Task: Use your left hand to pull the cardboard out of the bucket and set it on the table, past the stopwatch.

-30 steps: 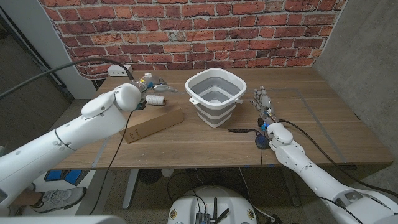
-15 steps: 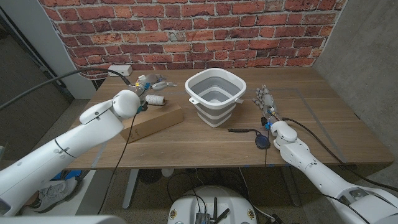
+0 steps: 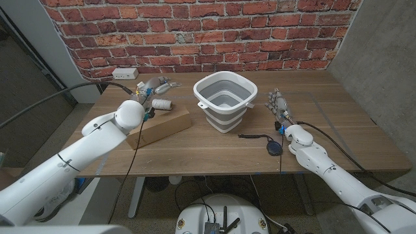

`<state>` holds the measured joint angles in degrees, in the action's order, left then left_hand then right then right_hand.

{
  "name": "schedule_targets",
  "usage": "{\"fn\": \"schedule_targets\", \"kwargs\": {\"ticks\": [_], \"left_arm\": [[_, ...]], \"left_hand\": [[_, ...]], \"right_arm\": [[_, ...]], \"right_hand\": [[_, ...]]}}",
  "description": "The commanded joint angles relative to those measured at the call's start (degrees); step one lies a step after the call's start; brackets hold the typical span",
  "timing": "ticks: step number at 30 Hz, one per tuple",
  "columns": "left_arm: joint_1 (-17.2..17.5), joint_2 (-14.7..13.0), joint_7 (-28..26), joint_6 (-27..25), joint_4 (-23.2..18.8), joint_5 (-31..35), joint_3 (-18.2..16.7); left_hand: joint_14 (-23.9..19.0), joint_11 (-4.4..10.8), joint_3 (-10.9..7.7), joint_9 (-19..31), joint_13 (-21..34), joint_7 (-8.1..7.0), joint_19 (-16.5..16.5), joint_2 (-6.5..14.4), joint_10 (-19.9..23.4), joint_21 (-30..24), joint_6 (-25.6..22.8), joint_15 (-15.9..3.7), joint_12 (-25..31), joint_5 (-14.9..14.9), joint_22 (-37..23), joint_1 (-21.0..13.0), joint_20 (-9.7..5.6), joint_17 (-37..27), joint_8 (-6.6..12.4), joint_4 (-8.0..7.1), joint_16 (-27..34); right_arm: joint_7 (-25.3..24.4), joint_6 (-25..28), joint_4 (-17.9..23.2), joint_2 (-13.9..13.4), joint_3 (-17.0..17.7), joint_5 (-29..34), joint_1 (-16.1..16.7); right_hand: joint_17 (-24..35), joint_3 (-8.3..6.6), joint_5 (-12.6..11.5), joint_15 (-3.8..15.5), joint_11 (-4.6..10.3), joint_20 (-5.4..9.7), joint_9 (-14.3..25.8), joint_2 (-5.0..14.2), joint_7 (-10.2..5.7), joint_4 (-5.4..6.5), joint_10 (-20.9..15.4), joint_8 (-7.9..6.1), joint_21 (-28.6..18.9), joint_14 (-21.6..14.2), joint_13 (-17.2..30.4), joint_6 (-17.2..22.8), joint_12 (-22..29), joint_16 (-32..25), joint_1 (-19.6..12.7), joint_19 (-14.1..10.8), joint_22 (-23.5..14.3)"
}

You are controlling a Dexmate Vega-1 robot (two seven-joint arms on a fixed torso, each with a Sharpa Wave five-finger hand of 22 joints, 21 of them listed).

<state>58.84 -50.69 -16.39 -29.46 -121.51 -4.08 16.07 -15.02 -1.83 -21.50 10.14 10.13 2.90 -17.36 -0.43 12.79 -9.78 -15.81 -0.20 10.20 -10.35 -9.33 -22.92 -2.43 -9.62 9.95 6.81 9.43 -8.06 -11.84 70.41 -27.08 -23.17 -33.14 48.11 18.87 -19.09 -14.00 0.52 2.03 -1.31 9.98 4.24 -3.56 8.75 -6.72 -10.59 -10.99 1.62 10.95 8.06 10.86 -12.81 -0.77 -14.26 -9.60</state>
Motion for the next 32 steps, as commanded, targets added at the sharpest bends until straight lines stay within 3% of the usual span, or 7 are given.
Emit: {"fn": "schedule_targets", "kwargs": {"ticks": [1, 12, 27, 32], "left_arm": [[1.9, 2.4, -4.3, 9.3, 5.1, -4.1, -1.6], [1.1, 6.1, -5.4, 17.3, 11.1, -7.6, -1.5], [1.6, 11.0, -5.4, 29.6, 19.4, -13.0, -1.7], [0.9, 13.5, -2.9, 36.5, 26.1, -16.6, -2.1]], "left_hand": [[0.6, 0.22, -0.65, 0.0, 0.0, -0.45, 0.7, 0.9, -0.1, -0.3, 0.3, -0.2, 0.2, 0.2, -0.2, 0.1, -2.56, 0.0, 0.25, -0.05, 0.2], [1.5, 0.98, -0.83, -0.1, 0.0, -1.26, 1.2, 1.6, -0.7, -0.4, 0.7, -0.26, 0.2, 0.3, -0.2, 0.7, -2.77, 0.0, 0.21, -0.14, 0.3], [3.8, 1.5, -1.04, -0.1, 0.0, -2.29, 3.0, 3.2, -2.7, -0.2, 2.4, -0.55, -0.1, 0.4, -0.2, 2.4, -3.15, -0.1, -0.07, -0.54, 0.1], [4.8, 1.92, -1.04, -0.1, 0.0, -2.43, 3.9, 3.6, -3.5, -0.2, 3.2, -0.69, 0.0, 0.4, -0.2, 3.1, -3.74, -0.1, -0.09, -0.59, 0.1]], "right_arm": [[-1.1, 0.2, 2.4, -1.5, 0.4, 1.2, 0.0], [-2.1, -0.5, 4.2, -2.5, 1.2, 1.9, 0.7], [-3.1, 1.5, 7.0, -4.0, 1.3, 2.8, 1.5], [-4.2, 2.7, 7.8, -3.9, 0.9, 3.3, 1.7]], "right_hand": [[0.1, 0.15, -0.1, 0.57, -0.12, 0.96, 0.2, 2.84, 0.33, -0.1, 0.0, 0.01, 0.2, 0.2, 0.1, 0.1, 0.2, -0.1, -0.3, -0.2, -0.2], [-0.2, -0.12, -0.2, 1.55, -0.45, 2.55, 0.2, 2.94, 0.62, -0.27, -0.3, -0.02, 0.2, -0.4, 0.0, -0.1, 0.4, -0.1, -0.6, -0.2, -0.1], [-0.4, -0.24, -0.2, 1.51, -0.47, 2.93, 0.2, 2.94, 0.83, -0.33, -0.4, -0.03, 0.2, -0.7, 0.0, -0.2, 0.4, -0.1, -0.6, -0.2, -0.1], [-0.5, -0.27, -0.2, 1.5, -0.49, 2.94, 0.2, 2.93, 0.86, -0.33, -0.4, -0.06, 0.2, -0.8, 0.0, -0.2, 0.4, 0.0, -0.6, -0.2, -0.1]]}}
